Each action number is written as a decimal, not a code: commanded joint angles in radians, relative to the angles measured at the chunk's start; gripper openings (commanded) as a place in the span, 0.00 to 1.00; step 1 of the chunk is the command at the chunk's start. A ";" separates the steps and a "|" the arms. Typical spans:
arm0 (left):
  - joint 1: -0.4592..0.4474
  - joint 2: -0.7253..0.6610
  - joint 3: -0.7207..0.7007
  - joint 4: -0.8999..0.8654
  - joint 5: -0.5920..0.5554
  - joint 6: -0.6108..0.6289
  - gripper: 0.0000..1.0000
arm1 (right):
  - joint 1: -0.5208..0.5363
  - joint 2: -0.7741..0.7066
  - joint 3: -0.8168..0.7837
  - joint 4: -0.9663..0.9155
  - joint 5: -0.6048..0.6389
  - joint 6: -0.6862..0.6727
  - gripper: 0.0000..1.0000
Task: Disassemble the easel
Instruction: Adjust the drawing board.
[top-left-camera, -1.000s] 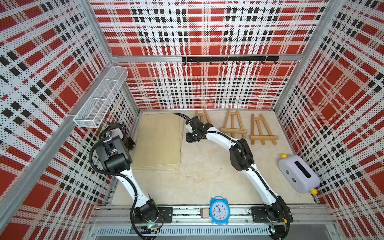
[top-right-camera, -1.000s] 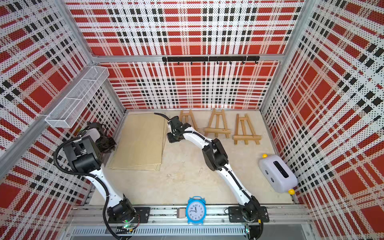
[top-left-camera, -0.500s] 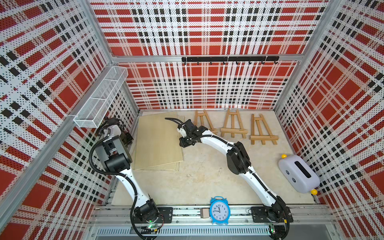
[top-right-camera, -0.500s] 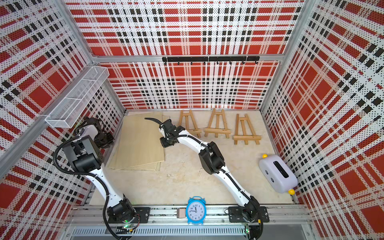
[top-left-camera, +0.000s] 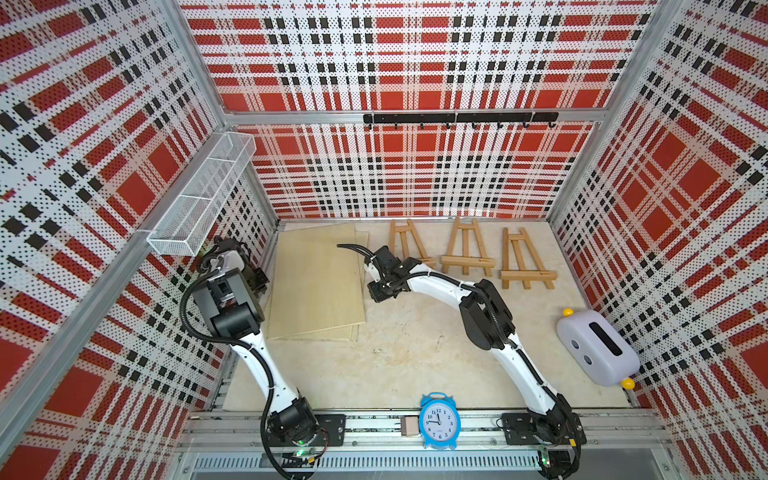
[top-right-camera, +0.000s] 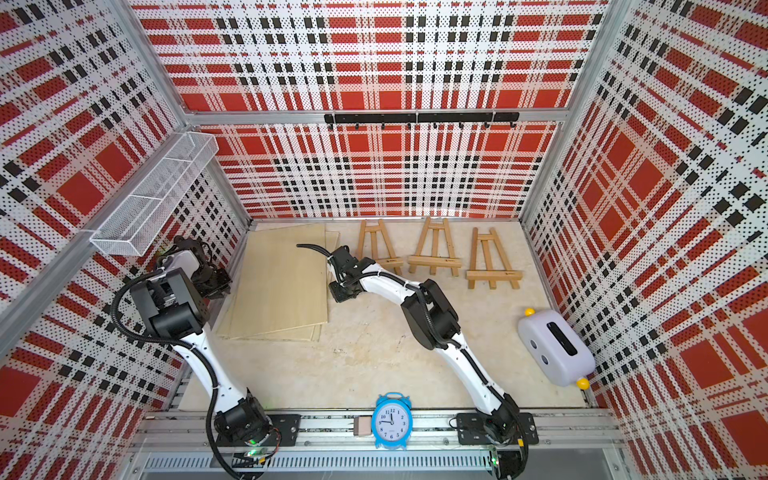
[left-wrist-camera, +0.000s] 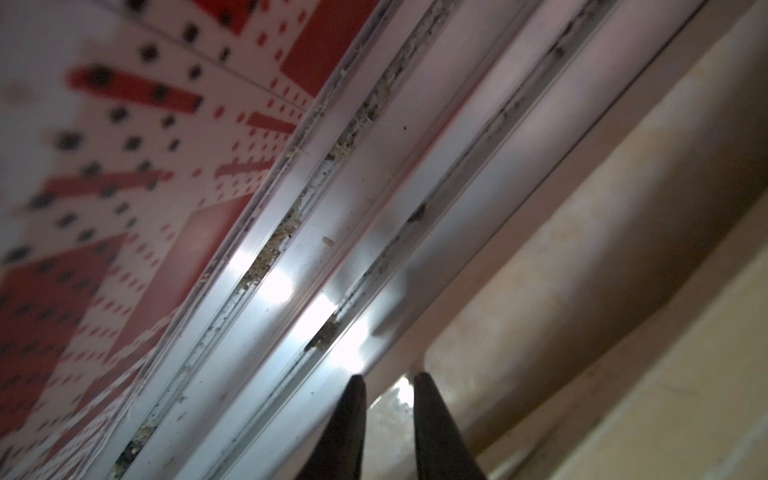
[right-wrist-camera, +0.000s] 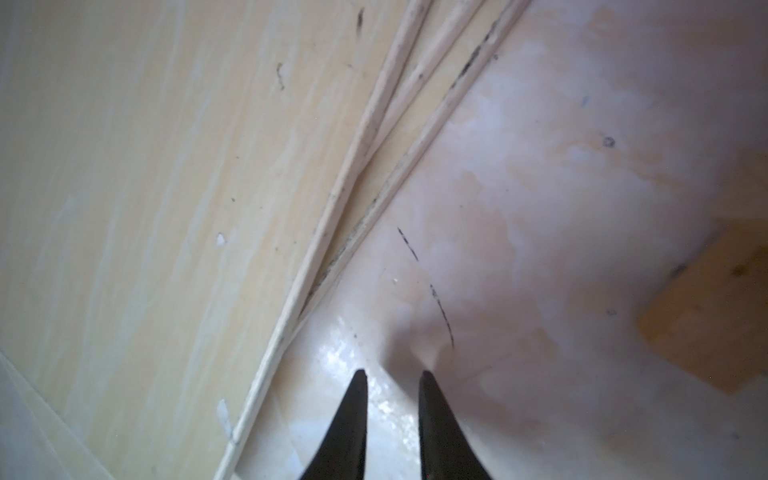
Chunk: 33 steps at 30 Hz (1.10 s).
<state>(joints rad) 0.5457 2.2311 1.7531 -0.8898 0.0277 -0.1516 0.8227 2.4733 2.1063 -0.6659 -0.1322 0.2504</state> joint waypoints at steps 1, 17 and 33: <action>0.011 0.033 0.031 -0.011 0.011 0.006 0.25 | 0.001 -0.023 0.044 -0.022 0.038 -0.020 0.24; -0.045 0.022 -0.019 0.005 0.024 0.009 0.25 | 0.053 0.129 0.285 -0.239 0.153 -0.093 0.24; -0.095 -0.010 -0.106 0.015 0.066 0.033 0.03 | 0.065 0.197 0.371 -0.238 0.073 -0.110 0.24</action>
<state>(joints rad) 0.4892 2.2116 1.7008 -0.8173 0.0219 -0.1295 0.8822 2.6472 2.4466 -0.9226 -0.0372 0.1463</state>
